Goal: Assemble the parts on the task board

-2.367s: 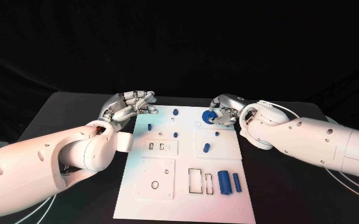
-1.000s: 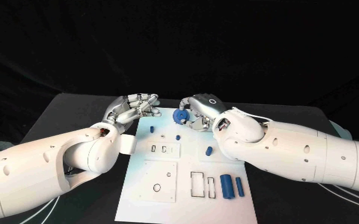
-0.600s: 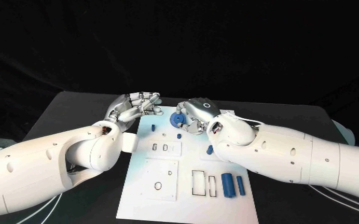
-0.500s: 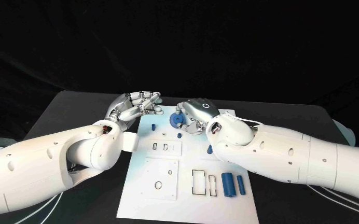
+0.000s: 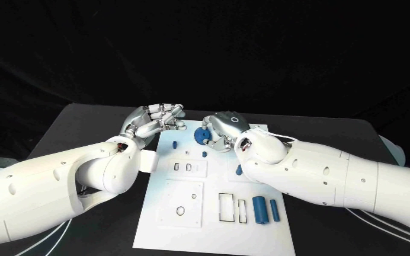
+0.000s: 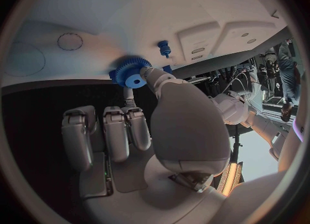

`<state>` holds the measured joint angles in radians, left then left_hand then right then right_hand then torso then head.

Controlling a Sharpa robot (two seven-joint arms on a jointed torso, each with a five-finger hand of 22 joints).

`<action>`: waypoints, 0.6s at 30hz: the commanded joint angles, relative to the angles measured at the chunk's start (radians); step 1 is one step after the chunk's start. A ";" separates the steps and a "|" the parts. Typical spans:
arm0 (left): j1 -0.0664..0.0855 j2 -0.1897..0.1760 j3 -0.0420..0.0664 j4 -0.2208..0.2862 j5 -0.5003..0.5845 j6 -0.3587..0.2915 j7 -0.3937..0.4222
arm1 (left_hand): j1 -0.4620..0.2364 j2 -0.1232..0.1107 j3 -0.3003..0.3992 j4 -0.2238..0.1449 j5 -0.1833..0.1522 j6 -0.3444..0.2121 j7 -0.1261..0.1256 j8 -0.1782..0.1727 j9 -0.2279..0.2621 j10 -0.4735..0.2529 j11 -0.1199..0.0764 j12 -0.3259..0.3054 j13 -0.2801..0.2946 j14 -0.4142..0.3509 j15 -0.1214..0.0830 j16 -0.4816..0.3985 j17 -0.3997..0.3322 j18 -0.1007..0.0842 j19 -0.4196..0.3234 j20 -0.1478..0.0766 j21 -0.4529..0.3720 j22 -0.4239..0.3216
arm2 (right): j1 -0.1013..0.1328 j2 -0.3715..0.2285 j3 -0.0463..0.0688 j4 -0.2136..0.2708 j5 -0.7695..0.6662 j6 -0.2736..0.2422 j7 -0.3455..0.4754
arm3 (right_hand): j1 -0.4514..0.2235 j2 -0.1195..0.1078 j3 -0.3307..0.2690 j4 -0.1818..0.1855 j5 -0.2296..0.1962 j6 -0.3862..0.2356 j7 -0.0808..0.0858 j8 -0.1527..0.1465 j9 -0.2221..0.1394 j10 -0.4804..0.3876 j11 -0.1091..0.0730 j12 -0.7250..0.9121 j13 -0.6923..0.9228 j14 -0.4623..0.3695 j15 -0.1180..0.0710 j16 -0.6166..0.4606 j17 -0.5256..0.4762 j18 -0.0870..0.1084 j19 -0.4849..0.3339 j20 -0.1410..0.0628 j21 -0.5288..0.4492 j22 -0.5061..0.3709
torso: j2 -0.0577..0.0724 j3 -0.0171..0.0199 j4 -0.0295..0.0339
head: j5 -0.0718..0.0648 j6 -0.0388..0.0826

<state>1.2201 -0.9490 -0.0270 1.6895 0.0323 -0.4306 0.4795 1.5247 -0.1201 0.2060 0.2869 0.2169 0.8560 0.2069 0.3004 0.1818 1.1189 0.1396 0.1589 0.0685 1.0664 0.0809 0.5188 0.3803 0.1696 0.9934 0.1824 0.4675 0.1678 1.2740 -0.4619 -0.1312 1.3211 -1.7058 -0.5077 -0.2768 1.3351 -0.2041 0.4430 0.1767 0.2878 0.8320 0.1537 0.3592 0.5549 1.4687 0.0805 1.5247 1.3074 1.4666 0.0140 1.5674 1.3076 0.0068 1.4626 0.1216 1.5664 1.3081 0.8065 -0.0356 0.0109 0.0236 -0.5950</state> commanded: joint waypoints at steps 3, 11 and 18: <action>0.002 0.002 0.001 0.002 -0.004 0.019 0.007 | 0.008 -0.005 0.004 0.000 -0.006 0.000 0.004 -0.006 -0.001 0.003 0.003 -0.004 0.001 -0.007 0.001 0.003 0.001 0.012 0.004 0.001 0.006 0.001 | -0.001 0.009 0.000 -0.002 -0.014 0.008 -0.001 | -0.007 0.003 0.002 0.005 0.000 0.008 0.001 0.004 0.000 0.045 -0.006 0.003 0.200 0.104 -0.008 0.003 0.263 -0.007 0.108 -0.007 0.004 0.263 | -0.001 -0.0002 -0.0004 | 0.001 -0.002; 0.002 0.001 0.001 0.002 -0.004 0.020 0.005 | 0.008 -0.005 0.004 0.000 -0.006 0.000 0.004 -0.006 -0.001 0.003 0.003 -0.004 0.001 -0.007 0.001 0.003 0.001 0.012 0.004 0.001 0.006 0.001 | -0.001 0.016 0.000 -0.006 -0.013 0.014 -0.003 | -0.017 -0.002 0.004 0.010 -0.011 0.001 0.004 -0.006 -0.005 0.041 -0.004 -0.001 0.195 0.104 -0.007 0.003 0.263 -0.007 0.108 -0.007 0.004 0.263 | 0.000 -0.0002 -0.0003 | 0.000 -0.002; 0.002 0.001 0.001 0.002 -0.004 0.022 0.003 | 0.008 -0.006 0.005 0.001 -0.007 0.000 0.004 -0.006 -0.001 0.004 0.003 -0.005 0.001 -0.008 0.001 0.004 0.002 0.012 0.003 0.001 0.007 0.001 | -0.001 0.021 0.000 -0.012 -0.012 0.029 -0.008 | -0.042 -0.014 -0.003 0.026 -0.062 -0.037 0.019 -0.048 -0.022 0.025 0.010 -0.012 0.179 0.104 0.005 0.003 0.262 -0.007 0.108 0.002 0.004 0.263 | 0.000 -0.0004 -0.0007 | 0.000 0.000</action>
<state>1.2201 -0.9492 -0.0271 1.6892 0.0323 -0.4290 0.4782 1.5248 -0.1201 0.2059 0.2869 0.2169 0.8560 0.2069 0.3004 0.1818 1.1189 0.1396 0.1589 0.0685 1.0665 0.0808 0.5188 0.3809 0.1695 0.9934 0.1824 0.4708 0.1675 1.2741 -0.4428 -0.1309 1.3092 -1.7057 -0.5031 -0.2778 1.2920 -0.2059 0.4415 0.2003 0.2288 0.7992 0.1726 0.3146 0.5351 1.4650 0.0842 1.5171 1.3080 1.4666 0.0141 1.5674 1.3074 0.0068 1.4662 0.1181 1.5664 1.3078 0.8064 -0.0359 0.0103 0.0238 -0.5957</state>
